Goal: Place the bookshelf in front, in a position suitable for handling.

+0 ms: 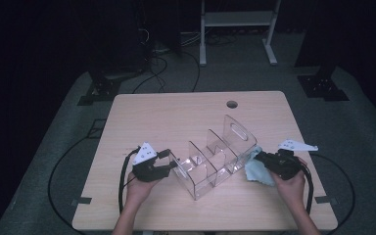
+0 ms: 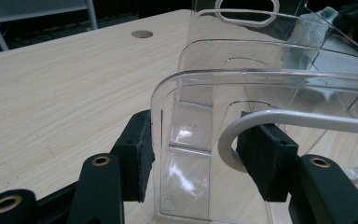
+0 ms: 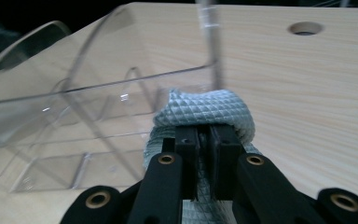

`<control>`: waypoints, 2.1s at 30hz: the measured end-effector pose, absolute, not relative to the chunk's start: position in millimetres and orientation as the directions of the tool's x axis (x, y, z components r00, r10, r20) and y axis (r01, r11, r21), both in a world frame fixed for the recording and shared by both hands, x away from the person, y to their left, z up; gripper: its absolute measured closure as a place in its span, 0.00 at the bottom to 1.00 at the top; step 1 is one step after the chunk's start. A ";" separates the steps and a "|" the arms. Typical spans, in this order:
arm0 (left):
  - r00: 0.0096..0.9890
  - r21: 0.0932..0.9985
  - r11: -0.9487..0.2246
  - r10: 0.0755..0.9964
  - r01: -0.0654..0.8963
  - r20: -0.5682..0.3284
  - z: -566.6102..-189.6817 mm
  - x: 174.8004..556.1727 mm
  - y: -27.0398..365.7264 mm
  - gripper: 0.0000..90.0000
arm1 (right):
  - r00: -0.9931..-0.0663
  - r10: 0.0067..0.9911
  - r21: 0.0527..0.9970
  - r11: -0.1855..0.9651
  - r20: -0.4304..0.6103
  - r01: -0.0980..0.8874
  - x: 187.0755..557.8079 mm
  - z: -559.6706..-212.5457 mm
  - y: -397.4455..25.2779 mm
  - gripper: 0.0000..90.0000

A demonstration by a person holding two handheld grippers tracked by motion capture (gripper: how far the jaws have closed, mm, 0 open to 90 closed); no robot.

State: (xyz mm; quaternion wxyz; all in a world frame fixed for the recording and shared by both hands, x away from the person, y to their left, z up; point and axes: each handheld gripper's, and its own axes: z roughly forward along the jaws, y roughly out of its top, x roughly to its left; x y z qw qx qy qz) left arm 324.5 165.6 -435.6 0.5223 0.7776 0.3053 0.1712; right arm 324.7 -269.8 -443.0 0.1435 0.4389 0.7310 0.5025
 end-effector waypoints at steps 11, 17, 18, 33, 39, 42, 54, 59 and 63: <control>0.758 0.916 -0.273 0.651 0.294 -0.049 -435.4 324.4 165.9 0.52 | -0.605 0.767 0.857 0.150 0.214 0.493 321.9 -437.2 -266.6 0.93; 0.757 0.916 -0.269 0.651 0.297 -0.054 -435.4 325.1 166.0 0.52 | -0.613 0.750 0.863 0.115 0.249 0.491 324.7 -433.2 -270.8 0.93; 0.757 0.916 -0.270 0.651 0.298 -0.054 -435.3 325.1 166.2 0.52 | -0.634 0.735 0.865 0.135 0.240 0.484 322.0 -433.4 -265.3 0.93; 0.762 0.915 -0.279 0.646 0.292 -0.046 -434.7 325.9 164.6 0.52 | -0.639 0.742 0.876 0.153 0.203 0.457 323.1 -427.8 -263.9 0.92; 0.761 0.914 -0.281 0.647 0.293 -0.045 -434.3 325.6 163.6 0.52 | -0.601 0.780 0.877 0.155 0.174 0.455 326.8 -426.4 -266.7 0.93; 0.764 0.914 -0.284 0.643 0.291 -0.043 -434.2 325.5 162.4 0.52 | -0.579 0.788 0.875 0.113 0.210 0.471 330.6 -428.0 -271.2 0.92; 0.766 0.914 -0.284 0.641 0.290 -0.044 -434.1 325.6 162.5 0.52 | -0.589 0.780 0.876 0.117 0.211 0.468 327.7 -425.7 -269.1 0.92; 0.766 0.914 -0.282 0.642 0.292 -0.046 -434.1 326.2 162.5 0.52 | -0.634 0.750 0.878 0.161 0.188 0.451 318.2 -424.0 -253.4 0.92; 0.766 0.914 -0.284 0.641 0.291 -0.045 -434.0 325.9 162.7 0.52 | -0.666 0.727 0.880 0.196 0.166 0.433 312.9 -425.0 -246.8 0.93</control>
